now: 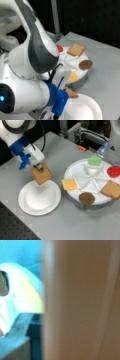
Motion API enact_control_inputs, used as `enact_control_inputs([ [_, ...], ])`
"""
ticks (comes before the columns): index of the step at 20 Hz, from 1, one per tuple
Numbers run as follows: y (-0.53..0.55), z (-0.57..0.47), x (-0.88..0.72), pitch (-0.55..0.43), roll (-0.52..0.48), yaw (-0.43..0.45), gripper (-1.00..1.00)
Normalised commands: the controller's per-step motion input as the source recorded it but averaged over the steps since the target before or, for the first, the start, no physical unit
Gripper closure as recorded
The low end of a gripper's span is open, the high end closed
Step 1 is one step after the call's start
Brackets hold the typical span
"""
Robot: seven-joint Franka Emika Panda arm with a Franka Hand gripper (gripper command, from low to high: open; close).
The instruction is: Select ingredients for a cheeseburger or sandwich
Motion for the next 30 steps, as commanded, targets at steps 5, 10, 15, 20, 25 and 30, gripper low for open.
enact_control_inputs([
  [5, -0.32, -0.10, 0.66, 0.127, 0.148, 0.106, 1.00],
  [10, -0.15, -0.15, 0.62, 0.101, 0.255, 0.125, 1.00],
  [15, -0.14, -0.05, 0.50, 0.066, 0.278, 0.139, 1.00],
  [20, -0.24, -0.06, 0.37, 0.042, 0.267, 0.191, 1.00],
  [25, -0.26, -0.14, 0.34, 0.013, 0.216, 0.259, 1.00],
  [30, -0.18, -0.22, 0.30, -0.022, 0.186, 0.225, 1.00],
])
